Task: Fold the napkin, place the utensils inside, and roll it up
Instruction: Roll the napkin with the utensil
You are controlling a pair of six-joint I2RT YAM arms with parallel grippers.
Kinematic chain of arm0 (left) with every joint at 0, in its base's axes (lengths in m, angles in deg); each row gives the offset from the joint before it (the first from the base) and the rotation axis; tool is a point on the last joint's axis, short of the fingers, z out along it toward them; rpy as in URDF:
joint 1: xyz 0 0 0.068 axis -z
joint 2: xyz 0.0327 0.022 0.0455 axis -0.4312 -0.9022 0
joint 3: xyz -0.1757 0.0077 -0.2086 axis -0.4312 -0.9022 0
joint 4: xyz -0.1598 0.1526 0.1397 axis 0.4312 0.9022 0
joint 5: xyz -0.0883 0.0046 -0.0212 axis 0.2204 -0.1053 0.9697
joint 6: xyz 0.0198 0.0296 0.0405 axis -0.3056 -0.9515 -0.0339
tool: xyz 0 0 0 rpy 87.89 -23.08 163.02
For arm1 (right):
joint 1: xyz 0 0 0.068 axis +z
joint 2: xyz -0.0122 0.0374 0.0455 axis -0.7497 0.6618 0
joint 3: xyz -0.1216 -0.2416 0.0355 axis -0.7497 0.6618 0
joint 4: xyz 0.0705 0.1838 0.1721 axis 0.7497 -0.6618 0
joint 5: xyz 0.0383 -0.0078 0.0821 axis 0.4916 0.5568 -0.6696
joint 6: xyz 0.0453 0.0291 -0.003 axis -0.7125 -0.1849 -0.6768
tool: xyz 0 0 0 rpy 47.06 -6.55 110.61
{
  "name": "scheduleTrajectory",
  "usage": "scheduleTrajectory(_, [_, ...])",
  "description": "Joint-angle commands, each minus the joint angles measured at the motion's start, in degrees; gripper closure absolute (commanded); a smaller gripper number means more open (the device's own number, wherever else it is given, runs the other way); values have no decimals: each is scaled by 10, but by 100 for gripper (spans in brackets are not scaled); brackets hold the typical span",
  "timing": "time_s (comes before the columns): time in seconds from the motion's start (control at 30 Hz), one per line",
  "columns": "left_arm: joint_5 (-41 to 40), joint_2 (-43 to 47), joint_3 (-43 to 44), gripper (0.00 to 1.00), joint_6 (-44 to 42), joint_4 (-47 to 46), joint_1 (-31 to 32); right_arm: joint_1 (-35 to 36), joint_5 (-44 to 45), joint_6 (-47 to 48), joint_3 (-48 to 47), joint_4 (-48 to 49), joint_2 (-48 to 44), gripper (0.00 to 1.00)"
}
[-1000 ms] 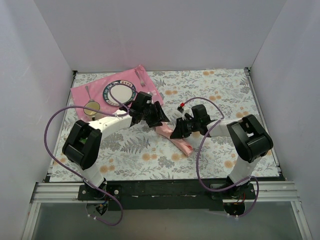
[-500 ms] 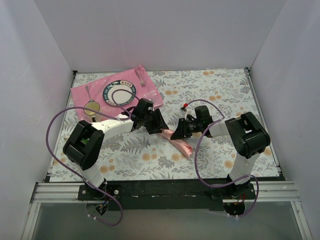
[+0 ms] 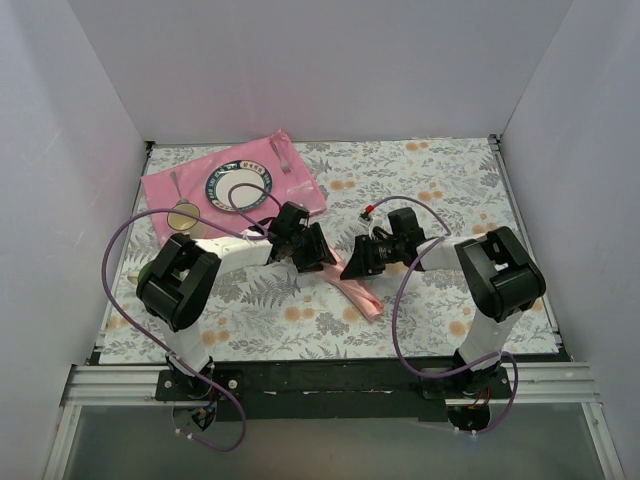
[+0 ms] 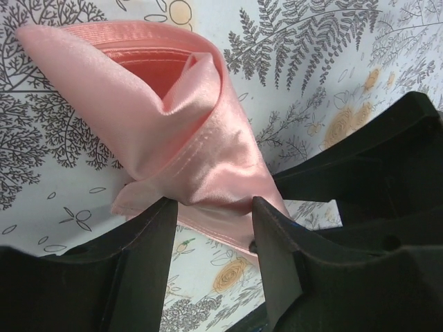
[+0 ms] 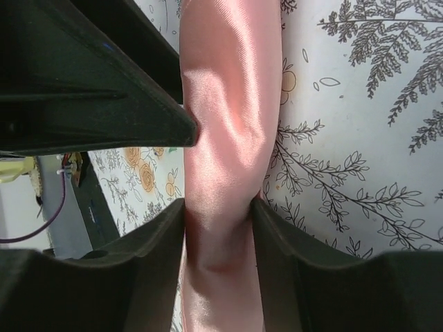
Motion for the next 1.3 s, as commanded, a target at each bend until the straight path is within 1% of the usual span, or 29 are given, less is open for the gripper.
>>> scheduleTrajectory(0.0, [-11,-2,-8,54,-9,-13,0,8,50,69,-38,-105,-36,44])
scheduleTrajectory(0.03, [-14,2,-12,54,-11,-13,0,17,66,89,-43,-137,-41,42])
scheduleTrajectory(0.07, [-16,5,-14,54,-14,-13,0,22,78,98,-48,-149,-50,38])
scheduleTrajectory(0.13, [-18,9,-17,54,-17,-11,0,38,113,110,-57,-179,-60,36])
scheduleTrajectory(0.27, [-25,18,-26,53,-22,-7,0,51,157,115,-61,-188,-82,32])
scheduleTrajectory(0.4, [-25,39,-26,50,-21,-3,0,63,197,127,-79,-207,-83,31])
scheduleTrajectory(0.5, [-26,61,-11,47,-21,10,0,72,223,133,-92,-215,-84,30])
scheduleTrajectory(0.67, [-35,103,11,44,-17,34,-12,109,308,146,-122,-230,-94,29])
scheduleTrajectory(0.77, [-62,143,13,42,-15,65,-30,127,348,144,-138,-237,-82,27])
scheduleTrajectory(0.83, [-91,170,0,39,-13,76,-42,140,370,146,-158,-250,-71,27])
scheduleTrajectory(0.87, [-98,200,-7,39,-13,83,-54,145,376,147,-164,-251,-59,27])
scheduleTrajectory(0.97, [-117,252,-24,38,-20,99,-74,159,398,151,-179,-250,-37,27])
scheduleTrajectory(1.07, [-133,281,-37,38,-33,116,-82,169,418,156,-196,-252,-15,26])
scheduleTrajectory(1.27, [-128,325,-77,37,-31,122,-87,184,442,174,-217,-251,16,26])
